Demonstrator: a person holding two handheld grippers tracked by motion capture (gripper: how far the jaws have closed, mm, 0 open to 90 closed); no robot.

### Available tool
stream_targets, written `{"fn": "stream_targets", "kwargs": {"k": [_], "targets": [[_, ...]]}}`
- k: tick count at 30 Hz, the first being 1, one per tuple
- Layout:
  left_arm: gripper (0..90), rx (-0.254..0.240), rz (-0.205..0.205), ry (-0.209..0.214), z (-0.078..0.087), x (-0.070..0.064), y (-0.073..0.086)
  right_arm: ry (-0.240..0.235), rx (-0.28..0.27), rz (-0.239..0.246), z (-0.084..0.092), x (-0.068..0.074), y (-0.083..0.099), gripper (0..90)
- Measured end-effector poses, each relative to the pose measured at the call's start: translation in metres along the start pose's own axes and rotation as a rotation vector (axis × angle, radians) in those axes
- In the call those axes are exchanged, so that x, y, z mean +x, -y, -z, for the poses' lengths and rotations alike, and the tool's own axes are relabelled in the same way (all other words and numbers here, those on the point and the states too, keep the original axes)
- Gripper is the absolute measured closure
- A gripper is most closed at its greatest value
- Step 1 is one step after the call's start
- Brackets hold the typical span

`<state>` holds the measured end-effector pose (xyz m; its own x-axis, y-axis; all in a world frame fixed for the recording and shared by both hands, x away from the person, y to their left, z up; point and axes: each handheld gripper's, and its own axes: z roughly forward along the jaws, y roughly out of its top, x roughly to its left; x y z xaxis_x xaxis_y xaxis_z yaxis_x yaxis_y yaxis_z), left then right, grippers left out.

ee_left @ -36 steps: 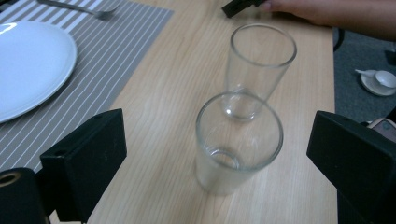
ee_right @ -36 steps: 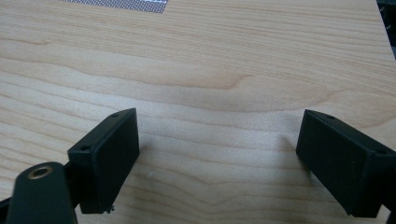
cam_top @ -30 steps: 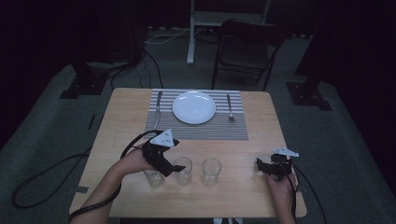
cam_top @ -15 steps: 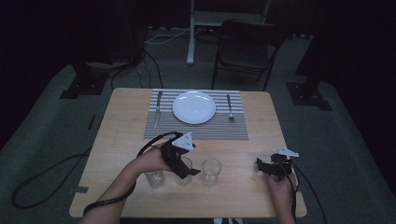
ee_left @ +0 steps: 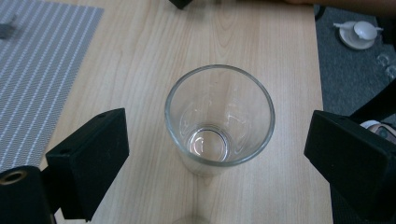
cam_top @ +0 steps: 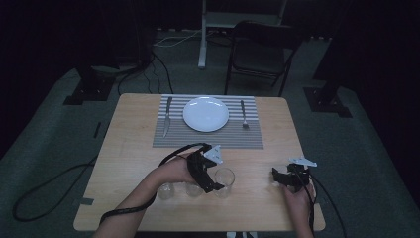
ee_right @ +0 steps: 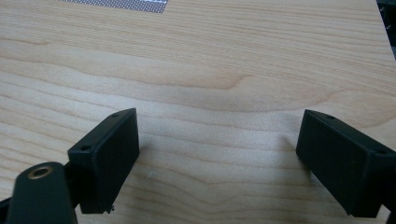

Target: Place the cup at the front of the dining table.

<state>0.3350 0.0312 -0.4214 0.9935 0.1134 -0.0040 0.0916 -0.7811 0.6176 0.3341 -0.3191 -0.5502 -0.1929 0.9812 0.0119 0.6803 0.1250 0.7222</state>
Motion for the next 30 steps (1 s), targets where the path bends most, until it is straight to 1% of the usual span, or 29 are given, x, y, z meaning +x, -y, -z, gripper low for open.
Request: {"fn": "stream_targets", "kwargs": {"k": [3,5,6,7,8,9,10,11,12,13,14,15,16,18,19,23,24,25,28,29,30], "targets": [[6.9,0.031,0.002,0.0,-0.007,0.0,-0.004,0.0,0.0,0.0,0.0,0.0,0.0,13.1],[6.9,0.054,-0.003,-0.025,-0.013,-0.001,-0.006,0.0,0.0,0.0,0.0,0.0,0.0,13.0],[6.9,0.071,-0.009,-0.027,-0.016,-0.002,-0.007,0.0,0.0,0.0,0.0,0.0,0.0,13.1],[6.9,0.085,-0.009,-0.026,-0.019,-0.002,-0.007,0.0,0.0,0.0,0.0,0.0,0.0,13.1],[7.0,0.1,-0.006,-0.034,-0.021,-0.002,-0.008,0.0,0.0,0.0,0.0,0.0,0.0,13.1],[7.0,0.112,-0.007,-0.031,-0.023,-0.002,-0.008,0.0,0.0,0.0,0.0,0.0,0.0,13.1],[7.0,0.113,0.0,-0.02,-0.024,-0.001,-0.008,0.0,0.0,0.0,0.0,0.0,0.0,13.1],[7.1,0.123,0.006,-0.024,-0.025,0.0,-0.009,0.0,0.0,0.0,0.0,0.0,0.0,13.1],[10.0,0.127,0.006,-0.034,-0.025,0.0,-0.009,0.0,0.0,0.0,0.0,0.0,0.0,13.1],[14.3,0.13,0.011,-0.032,-0.026,0.0,-0.009,0.0,0.0,0.0,0.0,0.0,0.0,13.1],[14.4,0.13,0.018,-0.033,-0.027,0.0,-0.01,0.0,0.0,0.0,0.0,0.0,0.0,13.1],[14.3,0.14,0.023,-0.034,-0.028,0.0,-0.011,0.0,0.0,0.0,0.0,0.0,0.0,13.1],[14.4,0.144,0.018,-0.036,-0.028,0.0,-0.012,0.0,0.0,0.0,0.0,0.0,0.0,13.1],[14.5,0.154,0.023,-0.035,-0.03,0.0,-0.014,0.0,0.0,0.0,0.0,0.0,0.0,13.2],[15.3,0.161,0.024,-0.029,-0.031,0.0,-0.015,0.0,0.0,0.0,0.0,0.0,0.0,13.2],[24.5,0.171,0.017,-0.014,-0.033,-0.001,-0.018,0.0,0.0,-0.001,0.0,0.0,0.0,13.1],[24.5,0.169,0.02,0.001,-0.033,-0.002,-0.019,0.0,0.0,0.0,0.0,0.0,0.0,13.1],[27.7,0.173,0.024,0.001,-0.034,-0.001,-0.02,0.0,-0.001,-0.001,0.0,0.0,0.0,13.2],[27.9,0.175,0.035,0.002,-0.034,0.0,-0.021,0.0,-0.001,-0.001,0.0,0.0,0.0,13.2],[27.9,0.176,0.043,-0.007,-0.034,0.001,-0.022,0.0,0.0,-0.001,0.0,0.0,0.0,13.2],[28.0,0.179,0.04,-0.005,-0.034,0.002,-0.023,0.0,0.0,-0.001,0.0,0.0,0.0,13.2]]}}
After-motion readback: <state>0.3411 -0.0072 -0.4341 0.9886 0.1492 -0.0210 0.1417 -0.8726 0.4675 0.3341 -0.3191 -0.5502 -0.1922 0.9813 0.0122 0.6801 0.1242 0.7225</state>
